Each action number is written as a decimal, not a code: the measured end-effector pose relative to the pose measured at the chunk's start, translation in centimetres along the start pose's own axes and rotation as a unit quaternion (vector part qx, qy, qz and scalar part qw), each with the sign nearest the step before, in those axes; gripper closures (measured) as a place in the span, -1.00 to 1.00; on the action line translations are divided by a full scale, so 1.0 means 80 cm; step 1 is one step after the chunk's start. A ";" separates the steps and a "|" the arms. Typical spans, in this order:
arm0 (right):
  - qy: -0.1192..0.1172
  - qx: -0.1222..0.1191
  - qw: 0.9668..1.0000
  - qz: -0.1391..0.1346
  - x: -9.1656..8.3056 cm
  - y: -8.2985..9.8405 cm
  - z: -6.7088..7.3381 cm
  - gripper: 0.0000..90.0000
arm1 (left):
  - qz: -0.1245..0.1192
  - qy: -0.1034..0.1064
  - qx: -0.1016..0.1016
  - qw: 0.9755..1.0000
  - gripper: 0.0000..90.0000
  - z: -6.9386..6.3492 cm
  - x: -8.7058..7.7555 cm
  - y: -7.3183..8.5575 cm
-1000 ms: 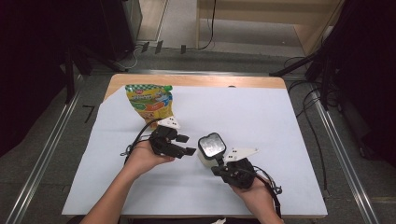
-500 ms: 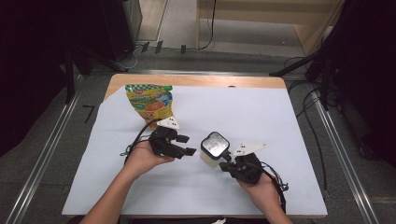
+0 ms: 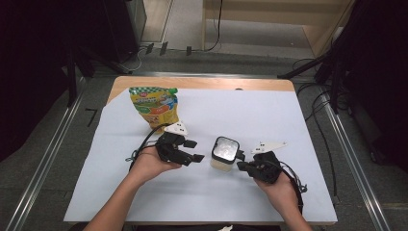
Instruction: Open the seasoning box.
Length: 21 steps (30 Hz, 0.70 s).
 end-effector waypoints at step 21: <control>0.017 0.019 1.000 -0.010 -0.018 -0.010 -0.035 1.00 | -0.025 0.033 -0.004 0.999 -0.48 -0.011 0.006 -0.010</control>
Point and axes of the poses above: each handheld gripper's, and its own axes: x roughly forward along the jaws, y roughly out of its underside, z roughly to its left, the point moved 1 cm from there along x, roughly forward along the jaws, and after that the axes turned 3 degrees about -z, right-handed, at the moved point
